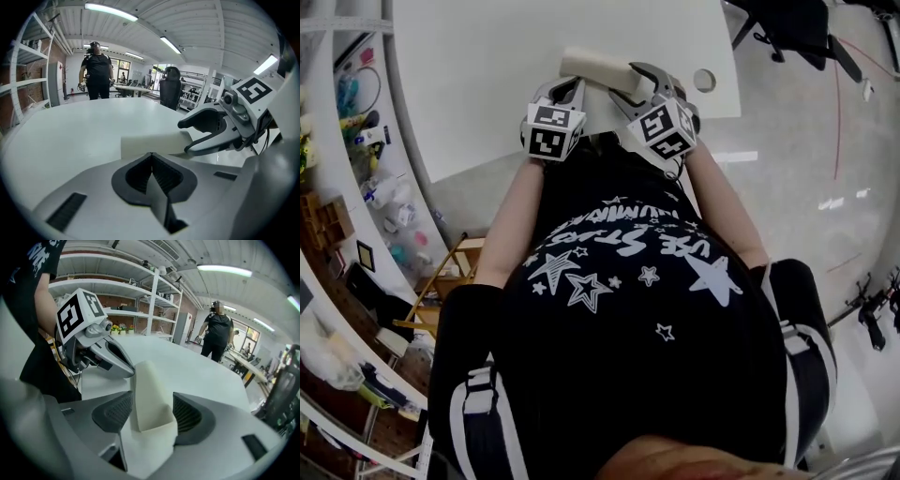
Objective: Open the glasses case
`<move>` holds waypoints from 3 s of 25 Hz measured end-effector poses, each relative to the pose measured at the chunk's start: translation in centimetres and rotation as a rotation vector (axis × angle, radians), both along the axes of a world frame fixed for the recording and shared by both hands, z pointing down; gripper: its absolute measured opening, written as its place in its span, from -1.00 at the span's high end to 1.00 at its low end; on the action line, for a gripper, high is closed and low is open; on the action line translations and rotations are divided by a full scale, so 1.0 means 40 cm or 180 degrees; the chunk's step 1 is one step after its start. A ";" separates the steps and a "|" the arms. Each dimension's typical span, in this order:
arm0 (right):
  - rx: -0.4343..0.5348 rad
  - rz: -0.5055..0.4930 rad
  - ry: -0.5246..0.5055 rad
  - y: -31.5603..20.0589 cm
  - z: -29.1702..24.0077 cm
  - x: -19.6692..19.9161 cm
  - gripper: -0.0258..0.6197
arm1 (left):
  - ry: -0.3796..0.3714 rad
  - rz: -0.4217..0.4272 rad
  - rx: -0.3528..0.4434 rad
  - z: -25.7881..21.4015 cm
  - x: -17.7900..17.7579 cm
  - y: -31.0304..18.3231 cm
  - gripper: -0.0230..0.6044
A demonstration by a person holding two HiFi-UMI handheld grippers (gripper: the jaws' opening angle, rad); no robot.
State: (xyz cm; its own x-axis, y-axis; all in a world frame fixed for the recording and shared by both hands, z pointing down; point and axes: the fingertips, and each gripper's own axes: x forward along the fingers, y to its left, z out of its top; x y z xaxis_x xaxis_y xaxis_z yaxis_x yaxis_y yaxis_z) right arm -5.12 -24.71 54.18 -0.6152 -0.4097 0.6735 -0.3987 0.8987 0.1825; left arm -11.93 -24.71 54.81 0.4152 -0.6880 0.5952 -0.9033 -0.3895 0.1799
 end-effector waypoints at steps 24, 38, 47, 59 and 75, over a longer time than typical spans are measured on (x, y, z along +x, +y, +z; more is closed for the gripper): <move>0.0423 -0.0126 0.0571 -0.018 0.055 -0.008 0.08 | -0.0150 0.0258 -0.0072 0.021 0.029 -0.002 0.89; 0.0124 -0.0212 0.0602 -0.019 0.055 -0.002 0.08 | -0.0118 0.0251 -0.0132 0.023 0.034 -0.003 0.89; -0.0178 -0.0210 0.0535 -0.026 0.049 -0.002 0.08 | -0.0108 0.0250 -0.0136 0.022 0.033 -0.006 0.89; -0.0851 -0.0153 0.0077 -0.064 0.010 0.006 0.08 | -0.0046 0.0272 -0.0196 0.021 0.036 -0.014 0.89; -0.1132 0.0613 -0.0536 -0.215 -0.011 0.054 0.09 | -0.0026 0.0279 -0.0229 0.023 0.033 -0.014 0.89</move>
State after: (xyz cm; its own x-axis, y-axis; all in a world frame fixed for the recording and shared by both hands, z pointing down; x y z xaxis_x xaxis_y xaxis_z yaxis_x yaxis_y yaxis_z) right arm -2.95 -33.30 53.75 -0.6635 -0.2885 0.6903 -0.5629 0.8003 -0.2066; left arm -10.61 -25.28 55.72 0.4669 -0.6045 0.6454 -0.8679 -0.4534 0.2031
